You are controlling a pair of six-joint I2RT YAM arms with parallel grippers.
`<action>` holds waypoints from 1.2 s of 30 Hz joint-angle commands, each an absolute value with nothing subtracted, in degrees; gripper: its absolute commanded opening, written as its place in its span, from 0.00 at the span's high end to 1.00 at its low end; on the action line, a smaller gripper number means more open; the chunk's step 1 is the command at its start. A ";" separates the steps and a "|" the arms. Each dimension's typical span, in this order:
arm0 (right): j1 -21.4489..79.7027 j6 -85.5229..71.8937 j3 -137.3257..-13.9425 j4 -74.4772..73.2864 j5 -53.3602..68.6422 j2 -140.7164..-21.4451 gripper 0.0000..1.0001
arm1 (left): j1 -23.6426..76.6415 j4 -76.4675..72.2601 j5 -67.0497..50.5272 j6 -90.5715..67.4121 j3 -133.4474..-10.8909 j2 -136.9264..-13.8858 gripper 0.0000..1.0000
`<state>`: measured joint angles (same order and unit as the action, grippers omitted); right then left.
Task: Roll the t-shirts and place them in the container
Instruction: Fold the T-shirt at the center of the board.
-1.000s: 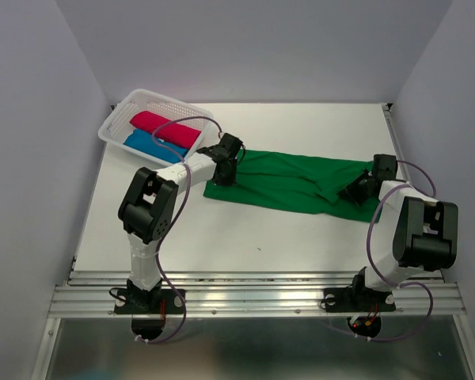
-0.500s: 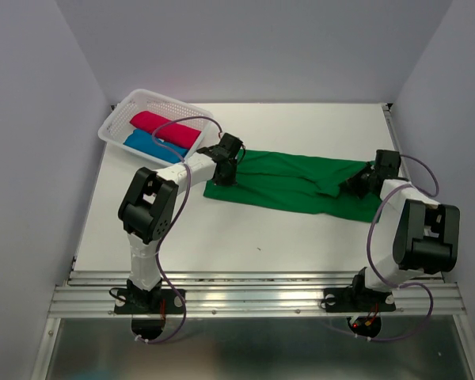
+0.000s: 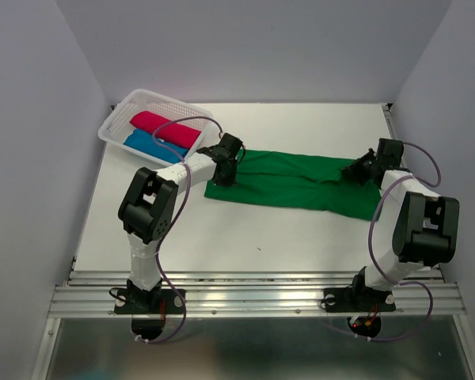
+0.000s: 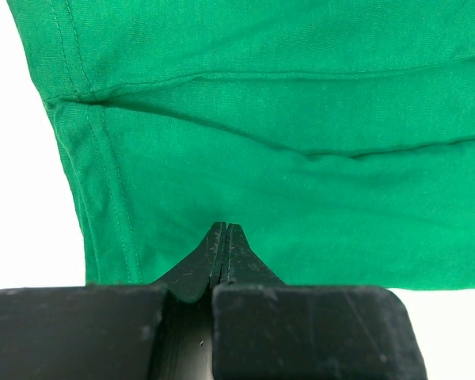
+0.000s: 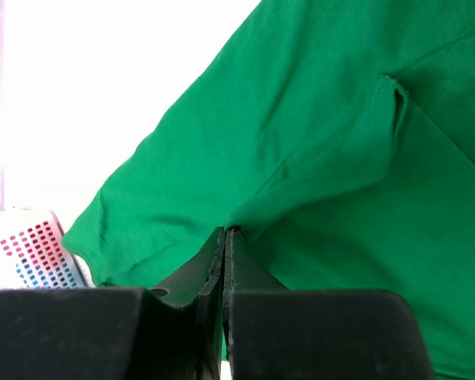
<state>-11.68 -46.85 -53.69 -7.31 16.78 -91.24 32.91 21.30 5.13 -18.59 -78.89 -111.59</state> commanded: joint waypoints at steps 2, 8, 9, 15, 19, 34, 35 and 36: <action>-12.13 -47.64 -57.13 -3.87 16.52 -92.72 0.99 | 32.87 22.85 5.36 -17.58 -82.00 -111.09 1.00; -12.13 -47.64 -58.44 -3.25 17.75 -95.27 0.98 | 32.87 23.03 5.27 -17.40 -82.35 -111.09 1.00; -12.13 -47.55 -58.97 -3.25 18.19 -95.88 0.94 | 32.96 23.11 5.27 -17.40 -82.44 -111.01 1.00; -10.99 -44.57 -65.91 -3.51 22.76 -101.77 0.47 | 32.87 23.73 5.19 -17.05 -83.85 -111.09 1.00; -10.99 -40.26 -70.04 -7.99 21.80 -102.31 0.35 | 33.05 23.91 5.27 -16.96 -84.11 -110.83 1.00; -10.99 -38.14 -62.41 -20.55 2.13 -92.56 0.97 | 33.13 24.70 4.57 -17.49 -90.59 -111.52 1.00; -10.99 -38.14 -61.88 -21.44 1.07 -92.03 0.99 | 33.13 24.87 4.66 -17.49 -91.66 -111.97 1.00; -10.99 -38.23 -61.44 -23.19 0.27 -91.33 0.99 | 33.13 25.05 5.18 -17.58 -92.89 -112.67 1.00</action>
<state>-11.16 -38.35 -63.42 -15.51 8.25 -94.63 32.91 24.56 4.71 -17.98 -86.72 -111.85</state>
